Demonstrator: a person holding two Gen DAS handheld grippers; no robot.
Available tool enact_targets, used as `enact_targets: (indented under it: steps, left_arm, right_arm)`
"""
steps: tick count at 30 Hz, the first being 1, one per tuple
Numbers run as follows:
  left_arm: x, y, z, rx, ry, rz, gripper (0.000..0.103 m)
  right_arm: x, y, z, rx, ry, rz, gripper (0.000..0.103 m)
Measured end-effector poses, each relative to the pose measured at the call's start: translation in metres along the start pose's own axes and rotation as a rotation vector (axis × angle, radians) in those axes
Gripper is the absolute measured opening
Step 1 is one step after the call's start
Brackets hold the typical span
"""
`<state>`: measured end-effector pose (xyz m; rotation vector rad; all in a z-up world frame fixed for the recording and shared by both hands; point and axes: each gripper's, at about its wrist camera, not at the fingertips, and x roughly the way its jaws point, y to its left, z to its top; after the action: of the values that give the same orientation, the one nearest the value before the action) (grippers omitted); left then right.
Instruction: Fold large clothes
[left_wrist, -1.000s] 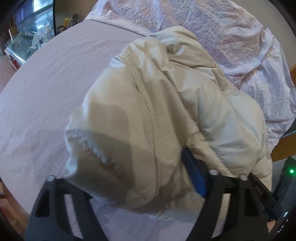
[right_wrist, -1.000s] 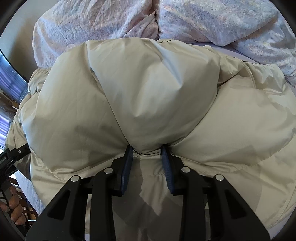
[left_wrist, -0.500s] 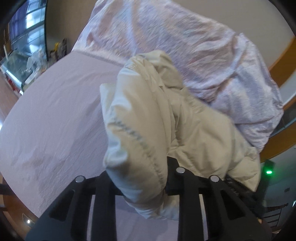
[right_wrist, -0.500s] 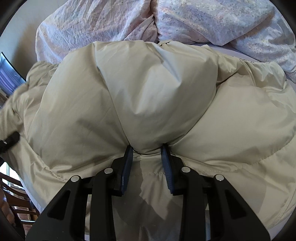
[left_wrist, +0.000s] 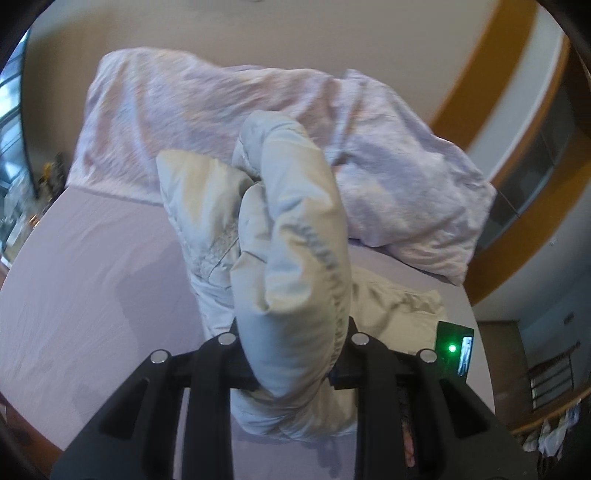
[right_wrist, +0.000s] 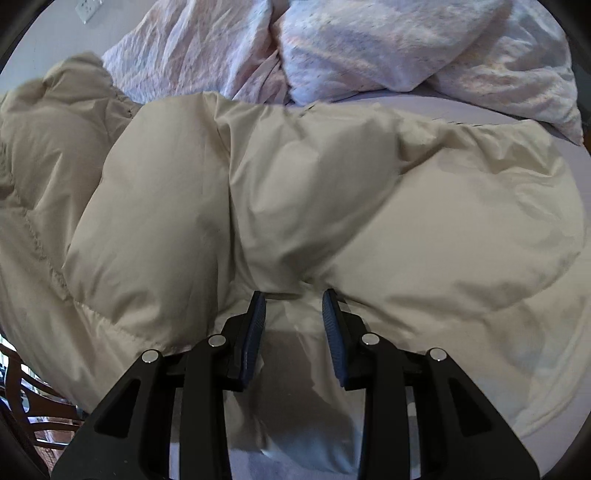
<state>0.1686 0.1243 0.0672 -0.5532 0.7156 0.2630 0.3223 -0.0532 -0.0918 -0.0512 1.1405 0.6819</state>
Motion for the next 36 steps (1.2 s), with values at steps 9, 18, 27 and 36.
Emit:
enact_targets:
  steps: [9, 18, 27, 36]
  left_arm:
    - [0.016, -0.086, -0.002, 0.132, 0.021, -0.100, 0.025]
    - [0.047, -0.149, -0.013, 0.214, 0.084, -0.173, 0.025]
    - [0.081, -0.199, -0.035, 0.279, 0.167, -0.231, 0.026]
    - [0.121, -0.244, -0.064, 0.338, 0.297, -0.297, 0.026]
  right_arm:
    - [-0.035, -0.049, -0.005, 0.037, -0.051, -0.029, 0.033]
    - [-0.066, -0.101, -0.016, 0.088, -0.107, -0.093, 0.035]
    - [-0.083, -0.152, -0.031, 0.190, -0.118, -0.153, 0.035]
    - [-0.091, -0.186, -0.045, 0.266, -0.121, -0.194, 0.035]
